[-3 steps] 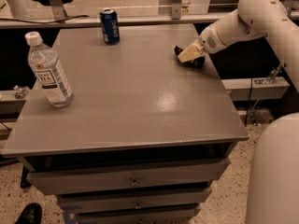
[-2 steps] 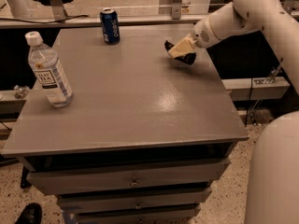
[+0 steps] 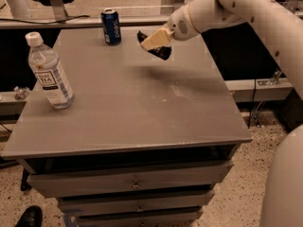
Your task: Move rxbar chocolate near blue plastic bottle
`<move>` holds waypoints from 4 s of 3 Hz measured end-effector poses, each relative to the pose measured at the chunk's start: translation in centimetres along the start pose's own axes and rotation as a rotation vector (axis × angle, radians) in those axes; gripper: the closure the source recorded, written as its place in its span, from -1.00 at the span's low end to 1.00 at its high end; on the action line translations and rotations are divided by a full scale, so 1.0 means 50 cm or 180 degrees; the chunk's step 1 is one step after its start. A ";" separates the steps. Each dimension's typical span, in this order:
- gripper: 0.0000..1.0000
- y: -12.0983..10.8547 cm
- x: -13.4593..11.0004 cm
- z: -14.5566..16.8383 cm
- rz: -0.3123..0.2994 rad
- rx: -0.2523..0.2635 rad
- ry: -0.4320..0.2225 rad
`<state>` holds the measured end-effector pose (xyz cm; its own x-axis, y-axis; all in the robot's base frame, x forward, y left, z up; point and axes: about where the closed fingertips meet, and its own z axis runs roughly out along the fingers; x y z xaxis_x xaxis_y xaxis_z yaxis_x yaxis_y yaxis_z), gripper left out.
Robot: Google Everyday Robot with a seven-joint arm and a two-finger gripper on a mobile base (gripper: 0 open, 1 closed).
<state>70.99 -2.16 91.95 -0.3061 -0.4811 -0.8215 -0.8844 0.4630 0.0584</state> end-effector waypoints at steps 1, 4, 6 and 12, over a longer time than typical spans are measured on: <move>1.00 0.105 -0.023 0.049 -0.0110 -0.0202 -0.0067; 1.00 0.351 -0.030 0.168 -0.0272 -0.0802 -0.0150; 1.00 0.406 -0.016 0.219 -0.0304 -0.0911 -0.0152; -1.00 0.399 0.032 0.232 -0.0321 -0.0946 -0.0109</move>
Offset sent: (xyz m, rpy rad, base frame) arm -0.1151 0.1341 -0.0302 0.0651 0.0337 0.2271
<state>56.92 14.93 85.22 -0.2041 -0.4857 -0.8499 -0.9755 0.1741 0.1347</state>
